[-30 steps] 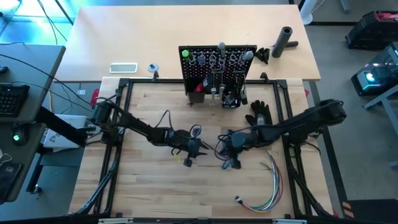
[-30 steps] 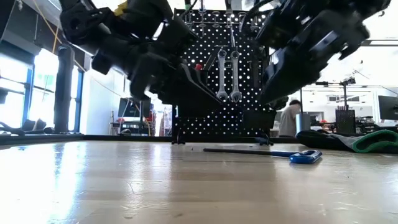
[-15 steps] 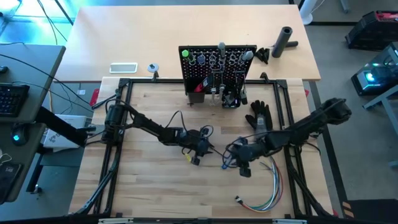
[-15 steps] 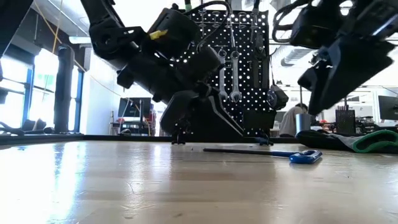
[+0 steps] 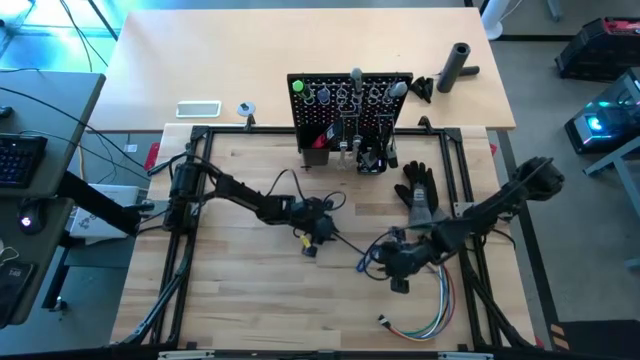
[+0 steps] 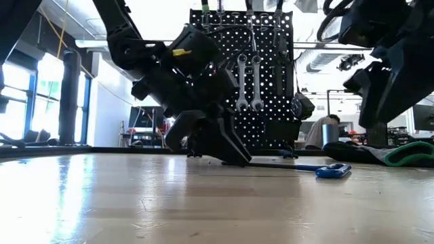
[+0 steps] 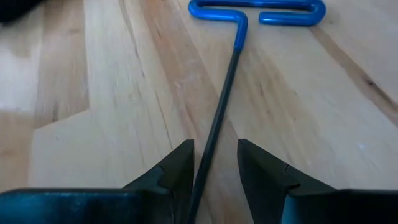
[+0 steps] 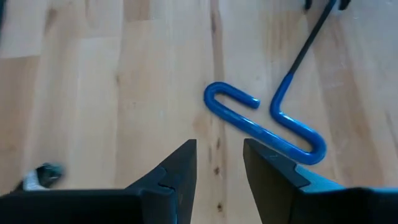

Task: Hang tools onto peg board
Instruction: Put the blue pick tool on the left black bin on the peg board

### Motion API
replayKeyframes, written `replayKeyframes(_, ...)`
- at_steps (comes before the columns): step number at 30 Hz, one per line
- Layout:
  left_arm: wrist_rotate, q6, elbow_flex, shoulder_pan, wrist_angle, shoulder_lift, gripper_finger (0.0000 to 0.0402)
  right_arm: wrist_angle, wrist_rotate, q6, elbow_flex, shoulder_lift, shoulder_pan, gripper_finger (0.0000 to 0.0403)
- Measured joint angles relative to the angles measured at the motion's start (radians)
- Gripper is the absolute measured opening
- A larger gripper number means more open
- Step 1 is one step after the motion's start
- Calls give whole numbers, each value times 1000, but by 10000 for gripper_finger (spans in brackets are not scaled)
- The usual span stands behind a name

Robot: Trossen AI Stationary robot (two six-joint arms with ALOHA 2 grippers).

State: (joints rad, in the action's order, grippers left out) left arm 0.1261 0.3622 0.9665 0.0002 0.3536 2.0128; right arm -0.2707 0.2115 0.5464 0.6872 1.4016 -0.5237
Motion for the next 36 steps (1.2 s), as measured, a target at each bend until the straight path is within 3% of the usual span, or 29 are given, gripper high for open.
replayKeyframes(5, 48, -1, 1, 14, -35, -2, 98, -1, 32, -49, 0, 36, -7, 129)
replayKeyframes(14, 90, 4, 4, 15, -37, 49, 11, 7, 32, -179, 0, 132, 63, 129)
replayKeyframes(20, 89, -17, 6, 7, -45, 63, 5, -35, 0, -12, 0, 112, 120, 129)
replayKeyframes(29, 83, -32, 1, -3, -16, 65, 2, -61, 1, 393, -1, 65, 68, 129)
replayKeyframes(36, 87, -64, -1, -21, 58, 71, 1, -22, 11, 615, -68, 65, 64, 129)
